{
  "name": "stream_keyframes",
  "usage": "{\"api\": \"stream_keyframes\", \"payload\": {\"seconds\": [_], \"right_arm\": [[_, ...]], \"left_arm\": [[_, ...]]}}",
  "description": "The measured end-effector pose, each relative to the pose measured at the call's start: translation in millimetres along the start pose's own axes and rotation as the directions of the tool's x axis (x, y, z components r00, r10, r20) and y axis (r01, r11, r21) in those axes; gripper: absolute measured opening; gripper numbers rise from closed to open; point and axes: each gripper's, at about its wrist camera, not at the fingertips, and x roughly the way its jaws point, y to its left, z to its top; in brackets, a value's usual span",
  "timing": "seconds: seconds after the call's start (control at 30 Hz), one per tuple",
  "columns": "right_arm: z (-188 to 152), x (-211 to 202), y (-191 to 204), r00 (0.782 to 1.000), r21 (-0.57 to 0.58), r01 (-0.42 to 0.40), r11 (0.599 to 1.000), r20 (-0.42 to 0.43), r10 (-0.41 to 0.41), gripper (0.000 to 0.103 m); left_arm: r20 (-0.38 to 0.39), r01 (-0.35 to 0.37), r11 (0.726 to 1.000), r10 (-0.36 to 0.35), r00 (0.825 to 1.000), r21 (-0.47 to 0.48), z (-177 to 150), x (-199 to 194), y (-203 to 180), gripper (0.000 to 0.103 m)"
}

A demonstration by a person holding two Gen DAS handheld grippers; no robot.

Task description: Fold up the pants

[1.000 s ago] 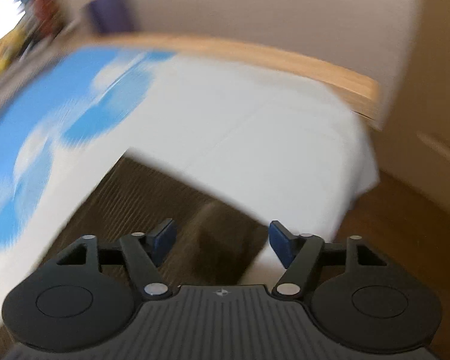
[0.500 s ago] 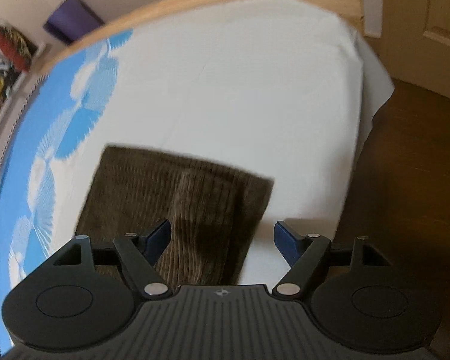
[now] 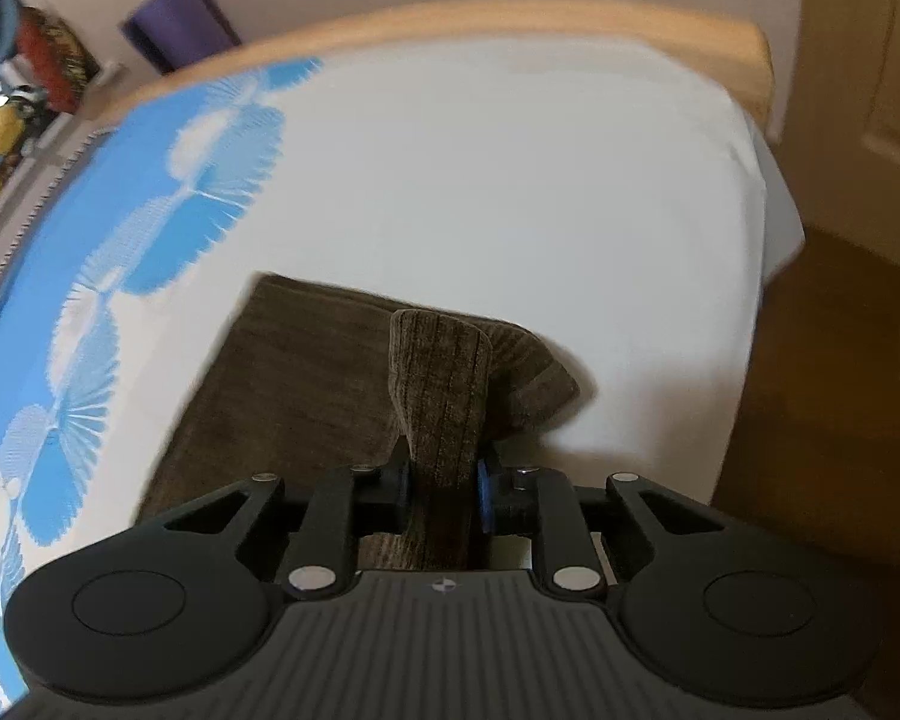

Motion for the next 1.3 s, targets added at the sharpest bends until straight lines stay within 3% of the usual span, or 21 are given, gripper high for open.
{"api": "stream_keyframes", "payload": {"seconds": [0.1, 0.17, 0.2, 0.27, 0.33, 0.43, 0.5, 0.53, 0.6, 0.7, 0.77, 0.83, 0.9, 1.0, 1.07, 1.1, 1.17, 1.23, 1.3], "right_arm": [[-8, -35, 36, 0.992, -0.149, -0.031, 0.988, 0.116, 0.048, 0.019], [-25, -71, 75, 0.969, -0.327, -0.048, 0.944, 0.213, 0.123, 0.019], [-39, -93, 97, 0.947, -0.427, -0.058, 0.903, 0.263, 0.185, 0.019], [-79, -136, 136, 0.888, -0.600, -0.088, 0.795, 0.315, 0.336, 0.019], [-130, -174, 166, 0.829, -0.738, -0.115, 0.665, 0.297, 0.474, 0.019], [-228, -220, 196, 0.747, -0.896, -0.152, 0.416, 0.171, 0.642, 0.019], [-289, -237, 205, 0.719, -0.953, -0.170, 0.250, 0.054, 0.693, 0.019], [-327, -241, 209, 0.716, -0.971, -0.184, 0.152, -0.027, 0.698, 0.020], [-388, -239, 210, 0.730, -0.977, -0.211, -0.023, -0.173, 0.661, 0.020], [-471, -213, 206, 0.792, -0.926, -0.231, -0.298, -0.356, 0.495, 0.021], [-503, -192, 199, 0.839, -0.890, -0.222, -0.398, -0.383, 0.387, 0.023], [-516, -193, 193, 0.846, -0.880, -0.150, -0.452, -0.351, 0.403, 0.027], [-514, -203, 192, 0.833, -0.873, -0.150, -0.465, -0.365, 0.415, 0.042], [-493, -215, 190, 0.791, -0.863, -0.254, -0.436, -0.445, 0.419, 0.052], [-477, -226, 192, 0.738, -0.843, -0.351, -0.408, -0.517, 0.433, 0.056], [-472, -230, 196, 0.716, -0.840, -0.388, -0.380, -0.534, 0.449, 0.060], [-448, -231, 198, 0.686, -0.840, -0.463, -0.283, -0.542, 0.485, 0.065], [-423, -225, 200, 0.685, -0.839, -0.514, -0.179, -0.527, 0.503, 0.065], [-393, -214, 199, 0.706, -0.838, -0.543, -0.049, -0.488, 0.513, 0.066]], "left_arm": [[0.006, 0.012, 1.000, -0.012, 1.000, 0.001, -1, -3, -1, 0.052], [0.009, 0.016, 1.000, -0.016, 1.000, -0.001, -1, -5, -2, 0.052], [0.009, 0.018, 1.000, -0.018, 1.000, -0.001, -2, -6, -3, 0.052], [0.007, 0.020, 1.000, -0.020, 1.000, 0.006, -4, -7, -4, 0.052], [0.004, 0.014, 1.000, -0.014, 1.000, 0.014, -7, -7, -3, 0.052], [-0.004, 0.005, 1.000, -0.005, 1.000, 0.017, -10, -6, 2, 0.052], [-0.008, 0.000, 1.000, 0.000, 1.000, 0.012, -12, -6, 8, 0.052], [-0.011, -0.003, 1.000, 0.003, 1.000, 0.006, -12, -6, 11, 0.052], [-0.016, -0.004, 1.000, 0.004, 1.000, -0.004, -13, -6, 16, 0.052], [-0.021, -0.005, 1.000, 0.005, 1.000, -0.014, -14, -7, 22, 0.052], [-0.031, -0.007, 1.000, 0.006, 0.999, -0.018, -15, -6, 23, 0.052], [-0.043, -0.003, 1.000, 0.003, 0.999, -0.013, -17, -5, 22, 0.053], [-0.053, 0.026, 1.000, -0.025, 0.998, 0.000, -19, -4, 20, 0.057], [-0.081, 0.090, 0.996, -0.090, 0.993, 0.000, -22, -2, 15, 0.059], [-0.106, 0.139, 0.990, -0.140, 0.985, -0.014, -23, 0, 11, 0.061], [-0.116, 0.161, 0.987, -0.161, 0.980, -0.013, -24, 1, 7, 0.061], [-0.137, 0.200, 0.980, -0.197, 0.971, 0.009, -26, 3, -4, 0.062], [-0.155, 0.239, 0.971, -0.232, 0.960, 0.027, -28, 4, -16, 0.062], [-0.179, 0.285, 0.958, -0.274, 0.945, 0.036, -30, 7, -26, 0.062]]}}
